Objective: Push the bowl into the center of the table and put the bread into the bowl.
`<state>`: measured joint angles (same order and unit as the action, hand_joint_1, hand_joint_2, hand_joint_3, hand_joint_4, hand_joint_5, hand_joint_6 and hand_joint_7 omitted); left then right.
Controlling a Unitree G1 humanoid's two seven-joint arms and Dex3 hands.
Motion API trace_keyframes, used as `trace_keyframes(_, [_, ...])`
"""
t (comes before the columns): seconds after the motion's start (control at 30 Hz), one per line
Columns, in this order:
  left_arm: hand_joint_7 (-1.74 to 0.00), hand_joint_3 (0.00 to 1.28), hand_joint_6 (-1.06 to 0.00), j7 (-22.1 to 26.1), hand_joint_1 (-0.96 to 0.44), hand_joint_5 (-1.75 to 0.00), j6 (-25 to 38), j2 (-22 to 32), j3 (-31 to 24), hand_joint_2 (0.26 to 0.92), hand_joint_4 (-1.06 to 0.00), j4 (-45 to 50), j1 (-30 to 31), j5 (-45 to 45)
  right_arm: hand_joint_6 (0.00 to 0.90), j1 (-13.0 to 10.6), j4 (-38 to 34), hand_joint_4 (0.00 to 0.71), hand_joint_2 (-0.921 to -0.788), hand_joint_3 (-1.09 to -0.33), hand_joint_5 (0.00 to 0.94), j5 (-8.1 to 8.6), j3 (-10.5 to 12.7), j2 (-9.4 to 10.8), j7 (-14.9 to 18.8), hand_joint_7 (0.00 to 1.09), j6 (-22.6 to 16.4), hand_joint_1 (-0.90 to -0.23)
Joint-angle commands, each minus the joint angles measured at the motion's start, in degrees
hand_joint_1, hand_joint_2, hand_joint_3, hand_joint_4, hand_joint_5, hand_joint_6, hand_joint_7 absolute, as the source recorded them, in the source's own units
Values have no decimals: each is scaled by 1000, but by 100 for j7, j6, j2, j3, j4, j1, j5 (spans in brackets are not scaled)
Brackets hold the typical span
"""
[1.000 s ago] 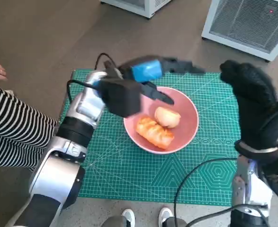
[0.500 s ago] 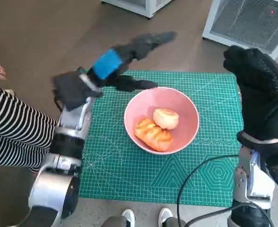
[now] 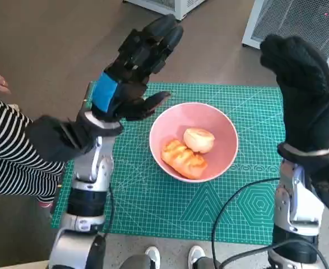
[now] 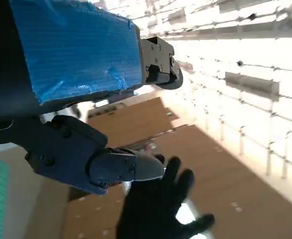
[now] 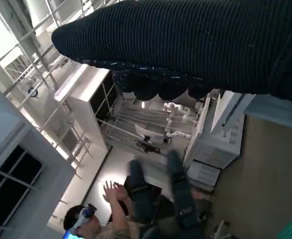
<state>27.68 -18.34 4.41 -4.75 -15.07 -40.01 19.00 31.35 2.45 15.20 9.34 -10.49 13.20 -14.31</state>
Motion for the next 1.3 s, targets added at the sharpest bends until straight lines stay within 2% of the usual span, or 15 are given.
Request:
trace_keyframes(0.03, [-456, 466, 1, 26, -650, -1, -182, 7, -55, 921, -88, 106, 180, 25, 79, 47, -130, 144, -921, -687, 3, -169, -25, -62, -46, 530, 54, -690])
trace_keyframes(0.33, [-456, 415, 1, 188, -655, -1, -431, 15, -198, 921, -46, -71, 220, 164, 81, 131, -288, 133, -921, -686, 0, -237, -22, -107, 20, 526, -69, -685])
trace_keyframes(0.57, [-478, 360, 1, 291, -658, -3, -623, 5, -322, 921, -48, -401, 118, 273, 81, 139, -389, 132, -921, -686, 0, -279, -31, -149, 54, 521, -174, -684])
trace_keyframes(0.7, [-500, 339, 1, 344, -662, -13, -653, -20, -386, 921, -66, -548, 48, 351, 81, 148, -465, 131, -921, -686, 0, -251, -25, -168, 95, 519, -237, -684])
trace_keyframes(1.3, [-540, 313, 1, 427, -664, -24, -671, -152, -398, 921, -96, -713, -42, 461, 74, 17, -509, 137, -921, -691, 2, -415, -54, -211, 41, 511, -335, -683])
